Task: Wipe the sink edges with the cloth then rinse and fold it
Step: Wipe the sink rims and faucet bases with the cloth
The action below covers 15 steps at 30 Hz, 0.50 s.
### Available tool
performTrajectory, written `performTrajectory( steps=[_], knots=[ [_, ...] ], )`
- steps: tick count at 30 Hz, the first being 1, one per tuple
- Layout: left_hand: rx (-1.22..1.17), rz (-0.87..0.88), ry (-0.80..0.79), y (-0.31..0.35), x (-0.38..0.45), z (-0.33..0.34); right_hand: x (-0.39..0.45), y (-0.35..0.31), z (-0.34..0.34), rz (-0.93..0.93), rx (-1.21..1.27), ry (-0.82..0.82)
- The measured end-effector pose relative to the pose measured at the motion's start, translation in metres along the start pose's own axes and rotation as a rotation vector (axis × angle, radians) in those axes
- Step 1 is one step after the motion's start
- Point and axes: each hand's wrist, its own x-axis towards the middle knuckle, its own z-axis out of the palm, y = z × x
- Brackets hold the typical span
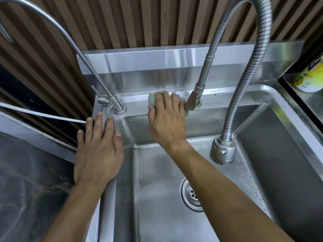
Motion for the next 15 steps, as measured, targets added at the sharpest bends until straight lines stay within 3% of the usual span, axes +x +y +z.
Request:
performTrajectory(
  steps=[3, 8, 15],
  knots=[
    [0.006, 0.027, 0.009, 0.0, -0.001, -0.001, 0.001, 0.004, 0.002, 0.079, 0.028, 0.031],
    [0.029, 0.154, 0.001, 0.005, -0.001, -0.001, -0.003, 0.012, 0.003, -0.105, 0.021, 0.011],
    [-0.039, 0.26, -0.022, 0.033, 0.019, -0.01, -0.032, 0.013, -0.027, -0.15, 0.152, -0.055]
  ],
)
